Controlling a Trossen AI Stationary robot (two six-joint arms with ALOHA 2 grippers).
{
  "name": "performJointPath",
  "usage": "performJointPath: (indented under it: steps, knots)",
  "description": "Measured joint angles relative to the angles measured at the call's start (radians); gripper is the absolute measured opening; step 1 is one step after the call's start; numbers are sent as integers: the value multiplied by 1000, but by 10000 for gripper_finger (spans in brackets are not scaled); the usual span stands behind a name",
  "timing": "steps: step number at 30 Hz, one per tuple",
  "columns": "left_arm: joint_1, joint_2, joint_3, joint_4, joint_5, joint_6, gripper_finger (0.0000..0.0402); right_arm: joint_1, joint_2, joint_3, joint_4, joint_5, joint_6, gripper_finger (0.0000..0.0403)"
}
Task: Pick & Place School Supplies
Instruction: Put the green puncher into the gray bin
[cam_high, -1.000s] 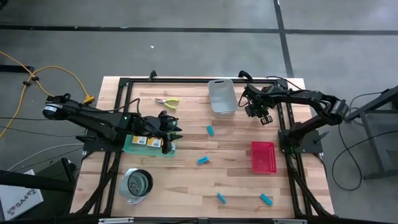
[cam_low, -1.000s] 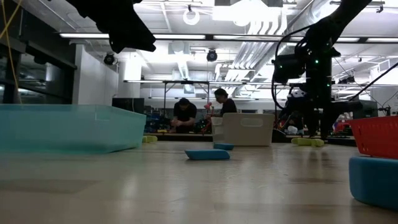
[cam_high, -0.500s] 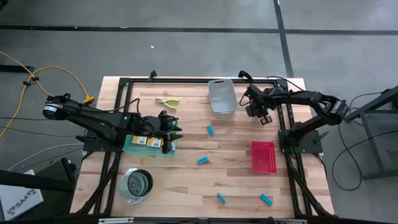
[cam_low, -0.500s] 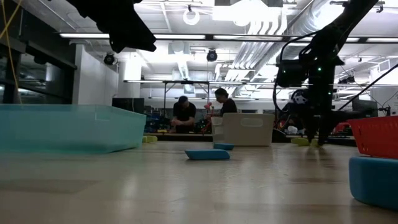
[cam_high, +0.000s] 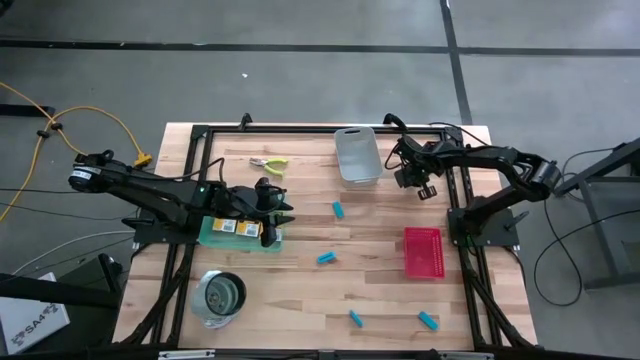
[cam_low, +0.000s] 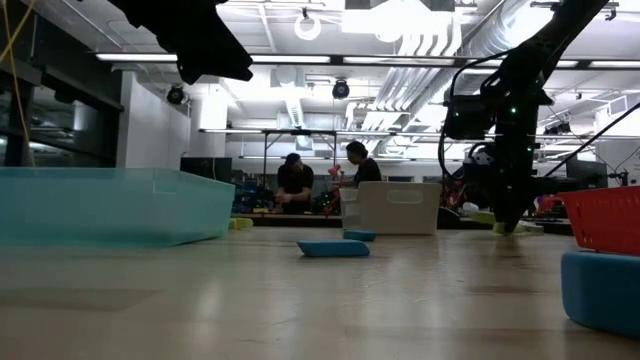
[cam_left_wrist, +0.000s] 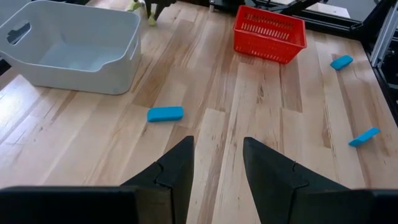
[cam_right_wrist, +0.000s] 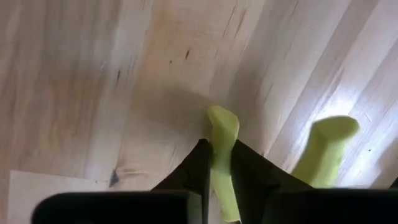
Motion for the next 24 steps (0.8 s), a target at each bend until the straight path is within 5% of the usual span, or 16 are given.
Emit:
performJointPath:
  steps: [24]
  knots:
    - [0,0,0,0,0,2,135,21,-10,4,-34,19,87,24]
